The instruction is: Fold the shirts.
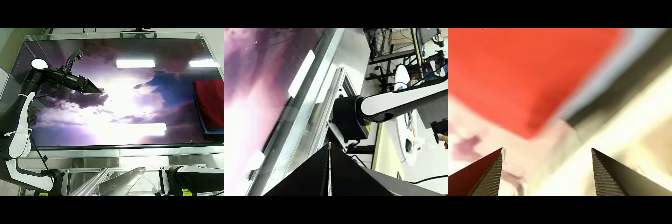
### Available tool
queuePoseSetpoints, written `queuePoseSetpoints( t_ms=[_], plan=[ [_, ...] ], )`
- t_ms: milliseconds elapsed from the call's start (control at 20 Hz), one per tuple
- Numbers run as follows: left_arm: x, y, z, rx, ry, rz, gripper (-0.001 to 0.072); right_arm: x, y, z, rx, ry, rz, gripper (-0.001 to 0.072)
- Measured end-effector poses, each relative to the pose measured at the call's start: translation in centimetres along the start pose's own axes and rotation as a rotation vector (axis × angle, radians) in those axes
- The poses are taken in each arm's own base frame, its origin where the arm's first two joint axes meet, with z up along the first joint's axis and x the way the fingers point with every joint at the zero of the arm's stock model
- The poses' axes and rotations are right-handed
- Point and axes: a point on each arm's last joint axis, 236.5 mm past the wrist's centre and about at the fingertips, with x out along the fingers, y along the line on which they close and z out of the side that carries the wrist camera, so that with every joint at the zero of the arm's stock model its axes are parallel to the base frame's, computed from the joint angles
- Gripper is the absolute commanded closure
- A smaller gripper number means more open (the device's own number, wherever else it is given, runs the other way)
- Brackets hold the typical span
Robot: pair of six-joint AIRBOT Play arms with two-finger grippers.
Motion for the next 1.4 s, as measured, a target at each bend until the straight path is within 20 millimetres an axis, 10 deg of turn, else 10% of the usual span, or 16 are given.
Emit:
queuePoseSetpoints(
  t_ms=[100,200,250,500,800,1100,1400],
  plan=[
    [0.0,-0.2,-0.3,0.000,0.012,-0.007,0.0696,-0.1,-0.7,-0.9,0.047,0.032,-0.033,0.0205],
    [-0.1,-0.2,-0.3,-0.006,0.012,-0.007,0.0697,-0.5,0.5,-1.4,0.056,0.037,0.005,0.0604],
    [-0.3,-0.3,-0.1,-0.008,0.007,-0.004,0.0699,-0.8,2.1,-1.6,0.039,0.030,0.058,0.0675],
    [-1.8,-1.7,1.5,0.017,-0.042,0.026,0.0706,-3.1,13.2,-3.0,-0.251,-0.079,0.323,0.0698],
    [2.3,-4.3,-3.0,-0.011,-0.023,0.051,0.0704,1.4,21.9,-14.8,-0.548,-0.064,0.511,0.0696],
    [8.2,-4.1,-13.6,-0.092,0.030,0.130,0.0703,10.6,19.1,-34.7,-0.852,0.177,0.653,0.0696],
    [9.2,-3.3,-18.1,-0.144,-0.017,0.180,0.0688,12.8,17.3,-39.5,-0.944,0.194,0.699,0.0696]
  ],
)
